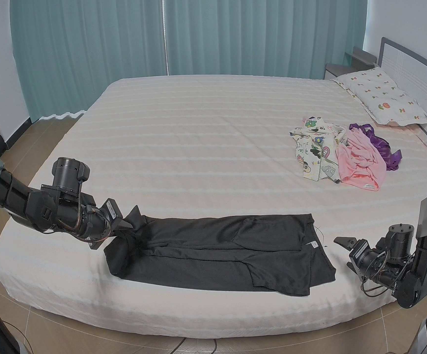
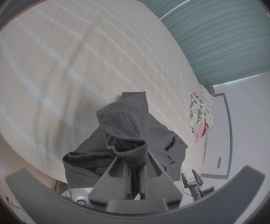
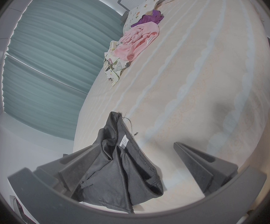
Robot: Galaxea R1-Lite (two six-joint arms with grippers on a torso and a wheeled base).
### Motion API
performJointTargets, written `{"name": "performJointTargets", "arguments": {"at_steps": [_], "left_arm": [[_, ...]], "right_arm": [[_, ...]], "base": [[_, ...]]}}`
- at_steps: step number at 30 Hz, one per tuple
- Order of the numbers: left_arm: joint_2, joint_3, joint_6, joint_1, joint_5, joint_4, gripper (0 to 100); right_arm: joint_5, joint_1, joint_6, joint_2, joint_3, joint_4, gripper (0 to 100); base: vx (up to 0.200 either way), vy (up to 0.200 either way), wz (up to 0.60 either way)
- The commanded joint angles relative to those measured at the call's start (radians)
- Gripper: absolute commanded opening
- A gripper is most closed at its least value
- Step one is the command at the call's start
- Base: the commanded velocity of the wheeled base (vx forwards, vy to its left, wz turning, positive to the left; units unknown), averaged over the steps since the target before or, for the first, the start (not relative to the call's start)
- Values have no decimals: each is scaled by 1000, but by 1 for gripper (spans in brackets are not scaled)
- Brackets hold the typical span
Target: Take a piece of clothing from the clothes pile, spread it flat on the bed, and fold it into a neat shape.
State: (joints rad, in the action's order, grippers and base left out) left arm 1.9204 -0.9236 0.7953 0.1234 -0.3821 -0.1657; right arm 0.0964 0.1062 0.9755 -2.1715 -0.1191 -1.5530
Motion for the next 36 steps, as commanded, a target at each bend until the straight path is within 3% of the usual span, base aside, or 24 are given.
{"name": "performJointTargets", "arguments": {"at_steps": [1,36], "left_arm": [[-17,2,4,22,0,-1,0],[-29,-6,71,67,0,-8,0]], "right_arm": [[0,1,0,-1,-1,-10,100],[0,4,0,-21,-4,-10,100]], "base": [[0,-200,0],[0,-200,0]]}}
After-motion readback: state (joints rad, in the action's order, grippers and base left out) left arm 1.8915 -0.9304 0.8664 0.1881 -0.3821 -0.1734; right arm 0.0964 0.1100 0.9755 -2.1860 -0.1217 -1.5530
